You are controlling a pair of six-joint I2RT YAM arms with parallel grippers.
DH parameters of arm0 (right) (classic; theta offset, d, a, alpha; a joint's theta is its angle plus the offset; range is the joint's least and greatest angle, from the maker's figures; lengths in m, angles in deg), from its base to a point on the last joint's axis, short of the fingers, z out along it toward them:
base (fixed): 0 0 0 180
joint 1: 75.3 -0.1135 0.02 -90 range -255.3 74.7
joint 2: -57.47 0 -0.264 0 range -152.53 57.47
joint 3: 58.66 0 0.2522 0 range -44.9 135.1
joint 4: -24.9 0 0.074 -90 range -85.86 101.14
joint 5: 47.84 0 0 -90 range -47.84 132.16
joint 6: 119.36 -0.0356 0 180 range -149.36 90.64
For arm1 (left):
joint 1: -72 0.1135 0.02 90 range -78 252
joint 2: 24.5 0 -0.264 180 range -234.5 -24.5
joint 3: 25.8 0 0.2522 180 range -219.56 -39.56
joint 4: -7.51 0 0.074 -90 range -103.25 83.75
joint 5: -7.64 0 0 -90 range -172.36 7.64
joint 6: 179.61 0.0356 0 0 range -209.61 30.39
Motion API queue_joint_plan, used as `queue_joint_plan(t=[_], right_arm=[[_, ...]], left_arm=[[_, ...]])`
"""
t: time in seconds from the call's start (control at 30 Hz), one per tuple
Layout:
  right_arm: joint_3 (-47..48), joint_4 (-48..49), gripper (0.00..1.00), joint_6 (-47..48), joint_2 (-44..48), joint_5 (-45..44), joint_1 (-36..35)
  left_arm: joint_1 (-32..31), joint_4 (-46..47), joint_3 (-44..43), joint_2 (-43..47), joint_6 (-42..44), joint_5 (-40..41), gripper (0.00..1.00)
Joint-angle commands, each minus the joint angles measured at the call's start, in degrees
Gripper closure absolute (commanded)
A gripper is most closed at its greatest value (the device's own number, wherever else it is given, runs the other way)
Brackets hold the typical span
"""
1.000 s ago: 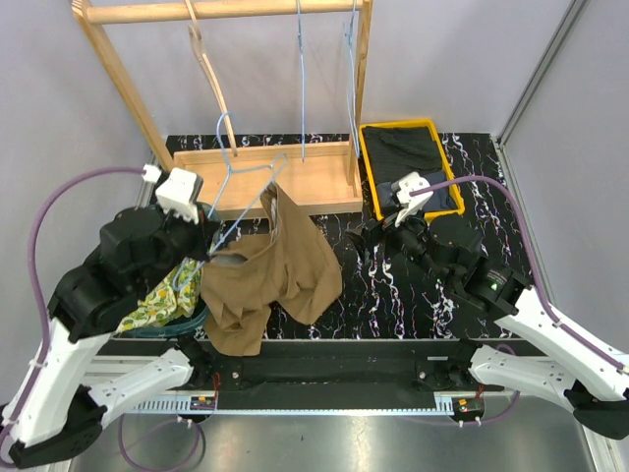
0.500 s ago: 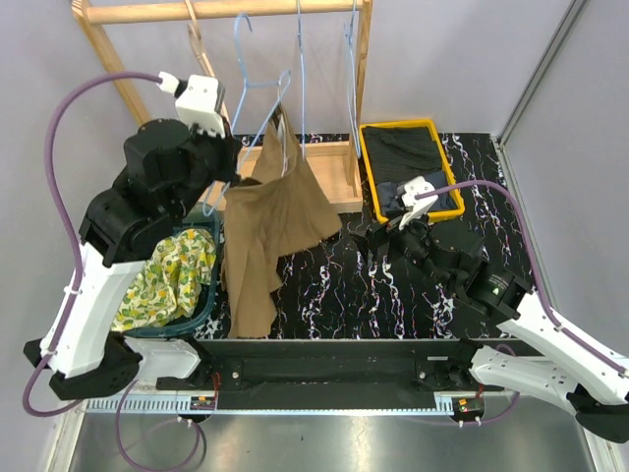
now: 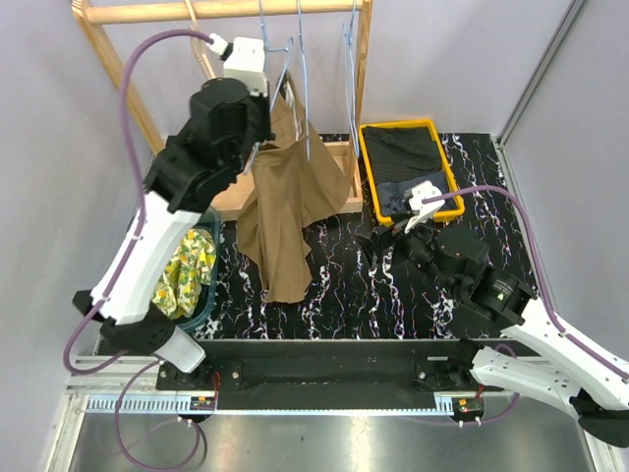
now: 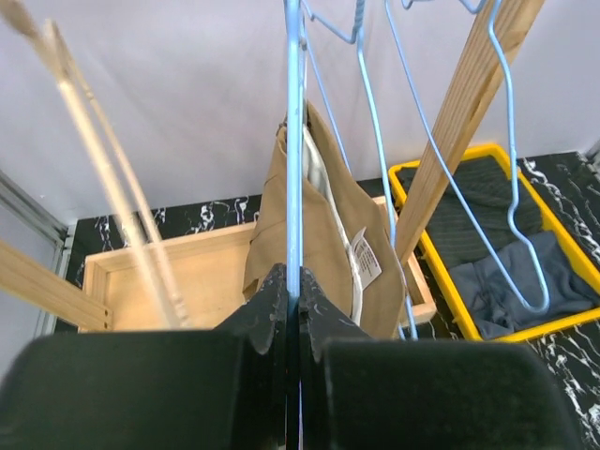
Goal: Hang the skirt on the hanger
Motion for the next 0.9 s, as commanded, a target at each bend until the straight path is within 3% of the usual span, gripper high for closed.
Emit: queue_joint_plan(t=[0.0,0.13,0.47,0.67,0.7,0.73,0.87], right_arm=[[-0.3,2.2,0.00,-1.2,0.7,-1.5,0.0],[-0.7,2.2,0.00,-1.9,0.7,-1.2,0.0],[-1.3,1.7,0.00,-1.6,1.9,-1.8,0.0],[-1.7,1.1,0.00,-2.2,1.7,-2.4,0.0],[-1.7,1.0,0.00,-2.2,1.7,-2.5,0.0],[-1.6,0.9,0.00,-2.2,1.5,-2.6,0.0],[-1.2,0.8,0.00,-2.4,1.4,-2.6,0.0]], left_arm=[[2.0,14.3,-5.4,-3.0,0.3,1.2,1.00],[4.1,14.3,-8.5,-6.7,-1.6,1.0,1.00],[12.3,14.3,-9.2,-11.4,-9.1,-5.6,1.00],[14.2,12.5,-7.3,-12.0,-11.0,-8.5,1.00],[14.2,12.4,-6.9,-11.8,-11.0,-8.8,0.98],[14.3,12.5,-5.8,-11.4,-10.9,-8.8,0.86],[14.3,12.2,-4.6,-9.8,-9.8,-8.5,0.65]])
